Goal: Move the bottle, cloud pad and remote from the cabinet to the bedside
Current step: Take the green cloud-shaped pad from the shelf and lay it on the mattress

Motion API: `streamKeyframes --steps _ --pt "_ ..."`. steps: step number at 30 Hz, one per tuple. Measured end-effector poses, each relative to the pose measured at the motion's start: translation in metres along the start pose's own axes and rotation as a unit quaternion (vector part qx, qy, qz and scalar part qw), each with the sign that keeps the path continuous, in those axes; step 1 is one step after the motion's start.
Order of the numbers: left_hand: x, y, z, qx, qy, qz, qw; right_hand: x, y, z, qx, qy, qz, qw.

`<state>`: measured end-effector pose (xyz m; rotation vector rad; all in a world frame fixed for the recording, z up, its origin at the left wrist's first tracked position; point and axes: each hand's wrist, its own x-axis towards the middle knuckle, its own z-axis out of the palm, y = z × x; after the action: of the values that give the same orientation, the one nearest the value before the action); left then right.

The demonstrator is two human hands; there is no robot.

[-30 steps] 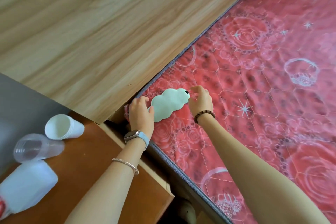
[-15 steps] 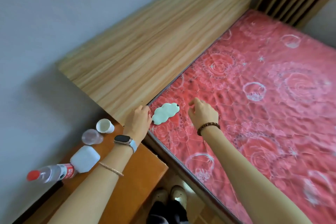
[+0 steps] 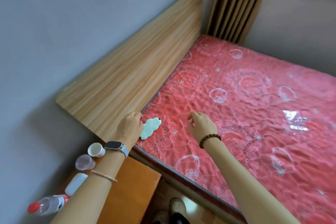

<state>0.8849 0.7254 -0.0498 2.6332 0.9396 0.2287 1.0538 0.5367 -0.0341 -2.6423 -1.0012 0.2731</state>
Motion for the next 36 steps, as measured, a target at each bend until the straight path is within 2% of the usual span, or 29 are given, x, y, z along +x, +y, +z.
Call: streamKeyframes --steps 10,18,27,36 --pt "0.001 0.047 -0.004 0.008 -0.03 0.153 0.988 -0.077 0.032 -0.045 0.006 0.058 0.111 0.992" --pt "-0.011 0.117 0.009 -0.004 -0.076 0.306 0.949 -0.152 0.069 -0.066 0.013 0.11 0.213 0.971" --pt "-0.051 0.226 0.034 -0.023 -0.127 0.435 0.891 -0.268 0.126 -0.085 0.023 0.166 0.352 0.921" --pt "-0.157 0.373 0.073 -0.069 -0.186 0.558 0.806 -0.432 0.189 -0.107 0.009 0.198 0.496 0.845"
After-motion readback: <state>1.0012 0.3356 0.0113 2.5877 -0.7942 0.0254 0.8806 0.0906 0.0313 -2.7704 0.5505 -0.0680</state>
